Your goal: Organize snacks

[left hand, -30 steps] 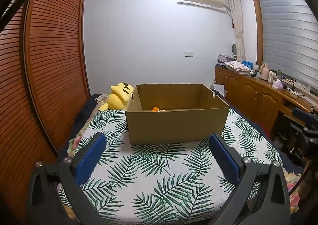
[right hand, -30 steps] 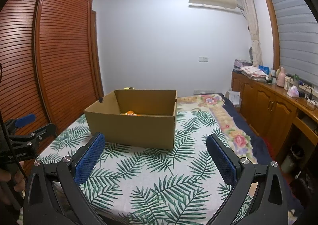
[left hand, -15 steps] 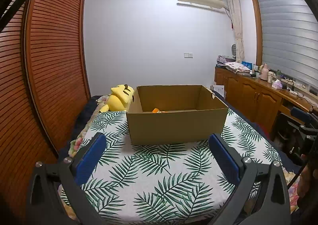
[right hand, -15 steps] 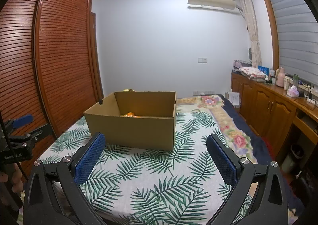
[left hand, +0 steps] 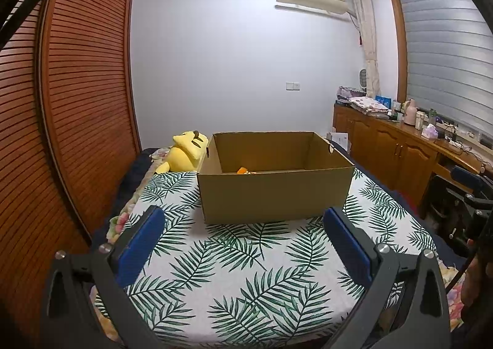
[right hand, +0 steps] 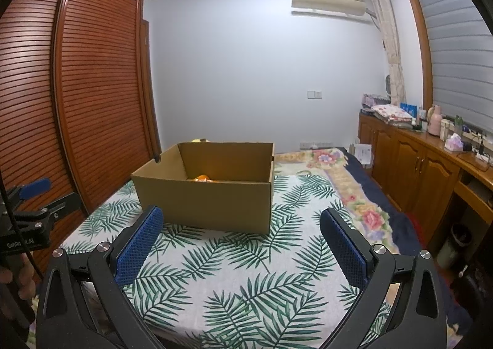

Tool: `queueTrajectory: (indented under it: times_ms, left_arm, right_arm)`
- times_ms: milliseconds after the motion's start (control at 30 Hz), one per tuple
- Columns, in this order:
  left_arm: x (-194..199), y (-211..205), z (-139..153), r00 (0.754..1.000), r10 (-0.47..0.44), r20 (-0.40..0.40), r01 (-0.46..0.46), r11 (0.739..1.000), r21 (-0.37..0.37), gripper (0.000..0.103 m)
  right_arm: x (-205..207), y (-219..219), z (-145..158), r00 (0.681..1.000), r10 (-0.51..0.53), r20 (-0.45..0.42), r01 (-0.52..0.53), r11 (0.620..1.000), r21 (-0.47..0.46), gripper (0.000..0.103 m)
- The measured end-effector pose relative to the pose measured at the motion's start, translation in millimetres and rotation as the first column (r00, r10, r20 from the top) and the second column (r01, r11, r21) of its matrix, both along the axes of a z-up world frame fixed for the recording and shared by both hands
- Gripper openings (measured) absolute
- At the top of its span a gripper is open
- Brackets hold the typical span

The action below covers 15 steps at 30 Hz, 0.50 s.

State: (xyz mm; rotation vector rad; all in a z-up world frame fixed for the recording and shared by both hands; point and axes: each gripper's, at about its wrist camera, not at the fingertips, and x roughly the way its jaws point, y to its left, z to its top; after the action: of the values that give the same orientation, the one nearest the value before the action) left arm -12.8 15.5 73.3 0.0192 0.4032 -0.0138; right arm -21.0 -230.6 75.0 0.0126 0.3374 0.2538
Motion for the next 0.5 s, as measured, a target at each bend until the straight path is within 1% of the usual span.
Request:
queueTrajectory:
  times_ms: [500]
  left_arm:
    - [-2.1, -0.9, -1.2, 1.0, -0.001, 0.006, 0.001, 1.0, -0.002, 0.103]
  right_arm:
    - [-2.3, 1.8, -3.0, 1.0, -0.004, -0.002, 0.004, 1.0, 0.004, 0.103]
